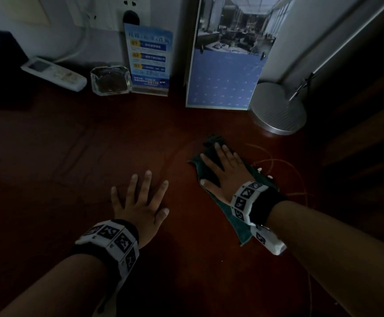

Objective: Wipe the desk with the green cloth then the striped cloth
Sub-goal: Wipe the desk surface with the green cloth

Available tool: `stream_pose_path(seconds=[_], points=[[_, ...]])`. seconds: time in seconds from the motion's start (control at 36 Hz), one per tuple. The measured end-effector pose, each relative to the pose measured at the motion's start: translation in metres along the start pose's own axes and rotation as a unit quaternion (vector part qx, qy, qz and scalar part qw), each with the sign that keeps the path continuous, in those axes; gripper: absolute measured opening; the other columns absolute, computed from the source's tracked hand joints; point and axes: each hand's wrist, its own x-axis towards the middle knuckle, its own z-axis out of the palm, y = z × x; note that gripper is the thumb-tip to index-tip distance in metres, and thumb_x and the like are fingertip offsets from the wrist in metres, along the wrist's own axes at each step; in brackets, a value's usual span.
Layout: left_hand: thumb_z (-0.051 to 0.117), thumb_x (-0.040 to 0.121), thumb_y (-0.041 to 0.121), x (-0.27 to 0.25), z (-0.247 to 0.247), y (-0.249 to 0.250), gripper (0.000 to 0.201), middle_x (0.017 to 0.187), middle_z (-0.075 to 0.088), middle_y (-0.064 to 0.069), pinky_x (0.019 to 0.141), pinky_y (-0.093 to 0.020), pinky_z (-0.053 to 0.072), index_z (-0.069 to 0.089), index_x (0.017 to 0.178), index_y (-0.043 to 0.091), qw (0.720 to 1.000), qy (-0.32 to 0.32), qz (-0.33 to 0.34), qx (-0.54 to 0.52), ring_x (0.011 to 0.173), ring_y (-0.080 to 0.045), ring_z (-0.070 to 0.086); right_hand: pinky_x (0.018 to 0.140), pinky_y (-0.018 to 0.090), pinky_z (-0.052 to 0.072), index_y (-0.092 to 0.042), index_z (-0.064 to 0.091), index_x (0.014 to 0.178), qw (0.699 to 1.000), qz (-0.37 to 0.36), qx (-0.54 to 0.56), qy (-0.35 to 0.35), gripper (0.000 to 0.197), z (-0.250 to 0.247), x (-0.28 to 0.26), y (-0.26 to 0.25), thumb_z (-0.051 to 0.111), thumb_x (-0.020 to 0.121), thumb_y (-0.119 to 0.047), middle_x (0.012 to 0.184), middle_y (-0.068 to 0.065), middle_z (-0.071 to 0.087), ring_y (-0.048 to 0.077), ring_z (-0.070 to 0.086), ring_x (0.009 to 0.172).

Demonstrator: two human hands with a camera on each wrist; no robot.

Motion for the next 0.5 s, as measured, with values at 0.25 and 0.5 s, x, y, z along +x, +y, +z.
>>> stream_pose_path(seconds=[0.25,0.5], points=[[-0.024,0.054,0.063,0.002,0.002,-0.002,0.074,0.133,-0.049,0.01,0.107,-0.061,-0.014,-0.039,0.124,0.045,1.0,-0.01,0.01,-0.006,0.139,-0.023,-0.031,0.116,0.042,-0.005,-0.041,-0.014,0.146,0.989,0.131,0.062,-0.017,0.076,-0.016,0.032,0.014,0.013,0.085,-0.076,0.155,0.006,-0.026,0.024,-0.018,0.144],[-0.023,0.053,0.064,0.003,0.002,-0.001,0.075,0.132,-0.049,0.011,0.107,-0.061,-0.014,-0.04,0.123,0.044,1.0,-0.011,0.011,-0.011,0.138,-0.022,-0.032,0.114,0.045,0.007,-0.039,-0.011,0.148,0.962,0.255,0.087,-0.033,0.085,-0.026,0.035,0.052,0.014,0.079,-0.082,0.157,0.01,-0.018,0.029,-0.009,0.145]])
